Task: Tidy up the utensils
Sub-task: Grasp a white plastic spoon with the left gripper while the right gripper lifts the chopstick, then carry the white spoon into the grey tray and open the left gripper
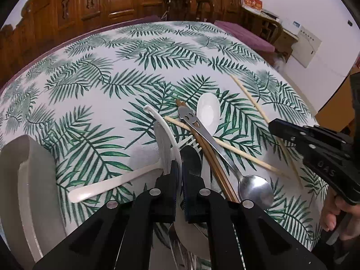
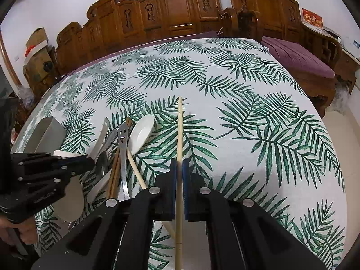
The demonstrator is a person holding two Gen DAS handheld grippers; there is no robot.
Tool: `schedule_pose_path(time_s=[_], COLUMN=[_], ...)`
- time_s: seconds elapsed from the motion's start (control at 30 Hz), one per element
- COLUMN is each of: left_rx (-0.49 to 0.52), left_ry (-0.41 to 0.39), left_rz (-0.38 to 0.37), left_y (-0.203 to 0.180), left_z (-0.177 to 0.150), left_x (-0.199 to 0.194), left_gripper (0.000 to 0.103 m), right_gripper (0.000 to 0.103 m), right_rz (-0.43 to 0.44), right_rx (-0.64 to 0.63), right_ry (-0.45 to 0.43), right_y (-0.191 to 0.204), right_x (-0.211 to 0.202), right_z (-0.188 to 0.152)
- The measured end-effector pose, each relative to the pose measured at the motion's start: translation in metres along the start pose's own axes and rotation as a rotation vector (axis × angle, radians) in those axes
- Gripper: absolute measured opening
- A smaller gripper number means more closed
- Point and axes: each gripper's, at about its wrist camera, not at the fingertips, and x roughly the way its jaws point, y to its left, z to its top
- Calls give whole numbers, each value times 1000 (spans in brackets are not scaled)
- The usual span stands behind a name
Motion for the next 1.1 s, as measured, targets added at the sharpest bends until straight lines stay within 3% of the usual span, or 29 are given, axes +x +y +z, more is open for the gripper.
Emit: schedule_pose_path(time_s=[0.3, 0.53, 0.8, 1.1], left_rx=[6, 0, 16, -28], left_ry=[-83, -133, -168, -174], left_rz=[-24, -33, 21, 63], left_y=[14, 46, 89, 133], left_z=[1, -7, -26, -48], left_x=[-53, -87, -113, -116], left_gripper=[3, 3, 3, 3], right_gripper=[6, 6, 6, 6], right_rz=[24, 56, 85, 92], right_rx=[-46, -132, -183, -201], right_ry=[-36, -66, -106, -89], right_y=[26, 65, 108, 133], right_x=[-12, -26, -32, -16], right_z=[8, 7, 6, 7])
